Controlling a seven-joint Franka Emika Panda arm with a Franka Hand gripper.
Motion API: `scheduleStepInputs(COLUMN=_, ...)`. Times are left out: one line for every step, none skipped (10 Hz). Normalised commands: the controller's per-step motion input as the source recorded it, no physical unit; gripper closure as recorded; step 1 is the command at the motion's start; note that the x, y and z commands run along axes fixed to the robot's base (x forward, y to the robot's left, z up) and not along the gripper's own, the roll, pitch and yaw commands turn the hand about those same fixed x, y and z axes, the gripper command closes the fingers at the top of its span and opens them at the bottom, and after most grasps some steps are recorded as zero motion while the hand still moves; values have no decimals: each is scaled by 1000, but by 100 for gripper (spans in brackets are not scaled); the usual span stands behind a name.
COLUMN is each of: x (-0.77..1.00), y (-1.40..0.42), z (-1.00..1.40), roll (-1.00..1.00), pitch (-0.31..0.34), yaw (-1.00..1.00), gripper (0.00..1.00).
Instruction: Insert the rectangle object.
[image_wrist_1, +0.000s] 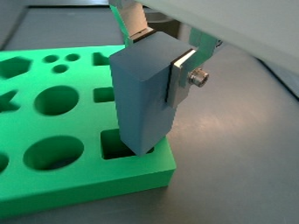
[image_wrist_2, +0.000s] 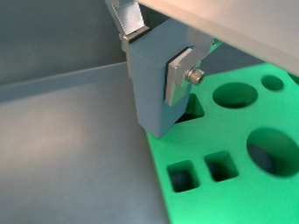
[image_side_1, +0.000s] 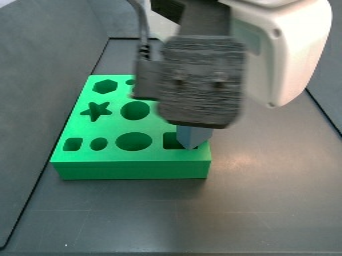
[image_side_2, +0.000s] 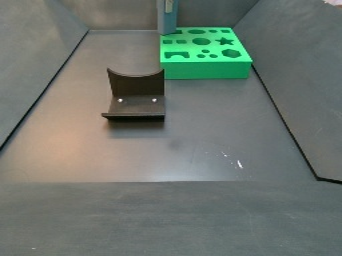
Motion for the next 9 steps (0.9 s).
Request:
scheduleStepInputs(x=0, y=-9, z=-191, roll=-83, pitch=-104, yaw=-1000, gripper=100)
scheduleStepInputs(x=0, y=0, z=-171, roll=-57, pitch=-90, yaw=-1000, gripper=100)
scheduleStepInputs(x=0, y=0, z=-160, roll=0, pitch=-43, yaw=-1000, gripper=100)
scheduleStepInputs(x=0, y=0, z=-157, roll=0, pitch=-36, yaw=-1000, gripper=100)
scheduleStepInputs(x=0, y=0, z=-163, roll=0, pitch=-27, yaw=-1000, gripper=100)
scheduleStepInputs(x=-74, y=0, z=-169, roll=0, pitch=-11, yaw=-1000, gripper=100)
scheduleStepInputs(x=-523, y=-3, z=-400, roll=-13, pitch=-73, yaw=-477, gripper=100)
scheduleStepInputs(x=-674, y=0, z=-331, roll=-124, pitch=-90, yaw=-391, gripper=100)
scheduleStepInputs(x=-794, y=54, z=-309, roll=-196, pitch=-130, yaw=-20, gripper=100)
